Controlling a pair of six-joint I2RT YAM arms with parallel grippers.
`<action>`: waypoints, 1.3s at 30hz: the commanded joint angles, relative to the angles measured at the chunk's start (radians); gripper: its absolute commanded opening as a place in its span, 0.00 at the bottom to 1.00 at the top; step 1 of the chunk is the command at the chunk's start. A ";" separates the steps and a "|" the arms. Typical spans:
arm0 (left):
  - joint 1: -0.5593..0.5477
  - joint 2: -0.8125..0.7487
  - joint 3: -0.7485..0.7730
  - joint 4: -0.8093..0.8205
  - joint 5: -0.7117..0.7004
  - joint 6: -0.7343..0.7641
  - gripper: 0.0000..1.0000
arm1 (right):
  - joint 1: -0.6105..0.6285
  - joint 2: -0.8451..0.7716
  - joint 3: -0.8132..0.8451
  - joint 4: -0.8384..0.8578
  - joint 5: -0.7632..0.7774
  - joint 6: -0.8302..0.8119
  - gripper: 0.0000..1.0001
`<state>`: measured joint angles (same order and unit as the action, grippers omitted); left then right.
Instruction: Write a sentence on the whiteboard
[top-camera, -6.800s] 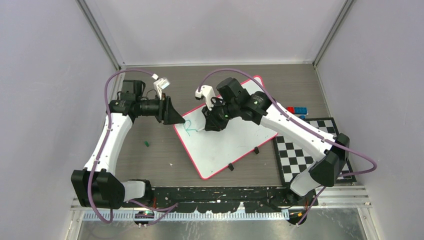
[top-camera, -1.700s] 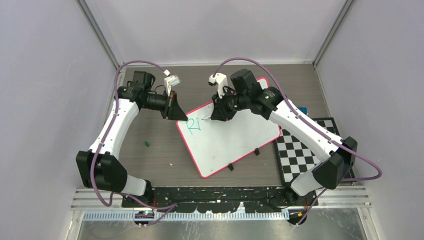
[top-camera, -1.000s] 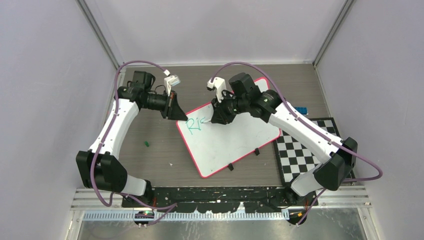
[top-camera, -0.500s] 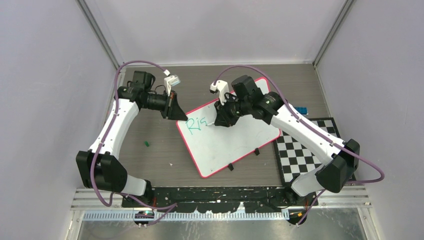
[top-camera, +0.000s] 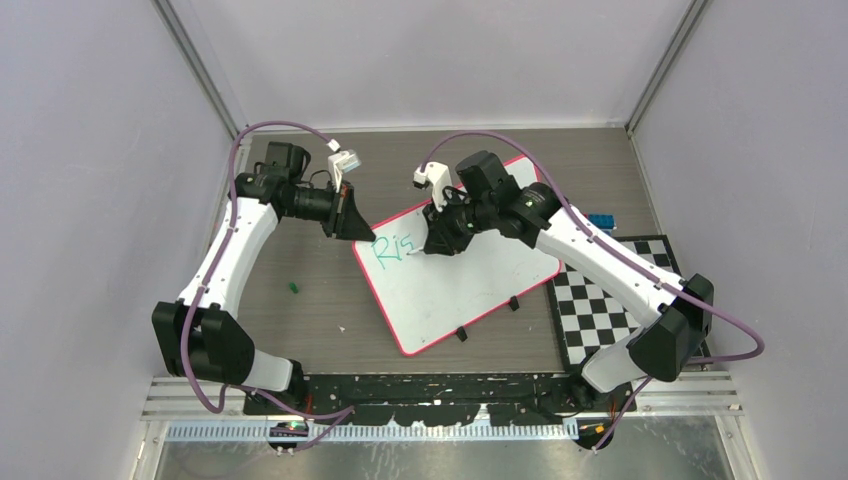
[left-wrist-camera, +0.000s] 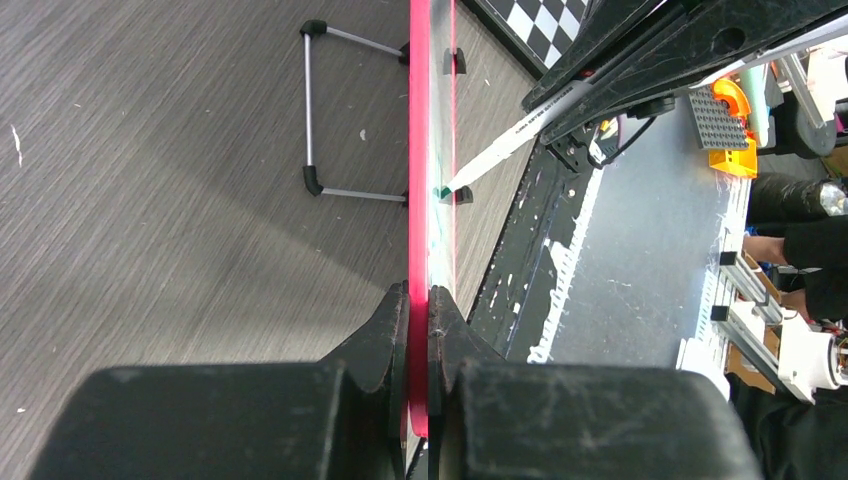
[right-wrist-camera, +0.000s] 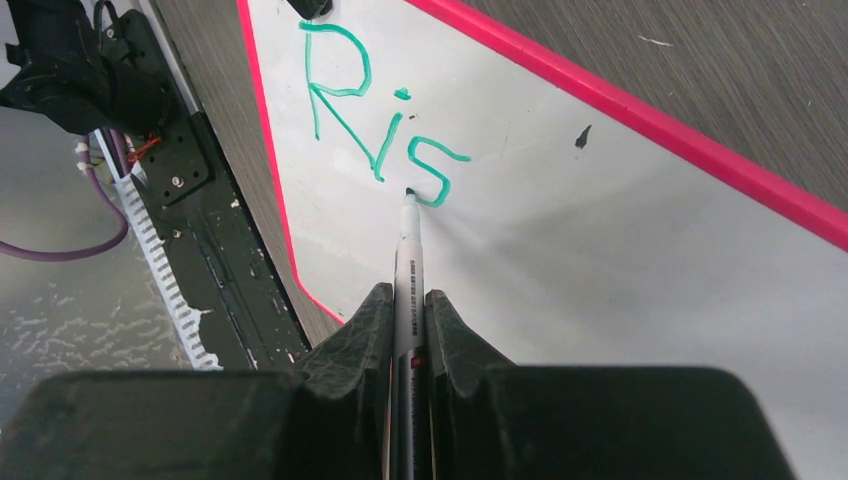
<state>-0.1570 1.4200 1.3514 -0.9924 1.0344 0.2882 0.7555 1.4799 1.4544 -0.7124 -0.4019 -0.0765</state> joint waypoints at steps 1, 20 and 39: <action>-0.030 -0.014 -0.027 -0.046 0.022 0.019 0.00 | -0.018 -0.069 0.020 0.041 -0.037 0.014 0.00; -0.030 -0.013 -0.027 -0.047 0.028 0.018 0.00 | -0.048 -0.044 0.019 0.046 0.009 0.002 0.00; -0.030 -0.003 -0.028 -0.045 0.026 0.016 0.00 | -0.125 -0.040 0.041 0.011 0.032 -0.039 0.00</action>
<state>-0.1566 1.4197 1.3495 -0.9878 1.0355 0.2867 0.6418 1.4483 1.4548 -0.7258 -0.4175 -0.0803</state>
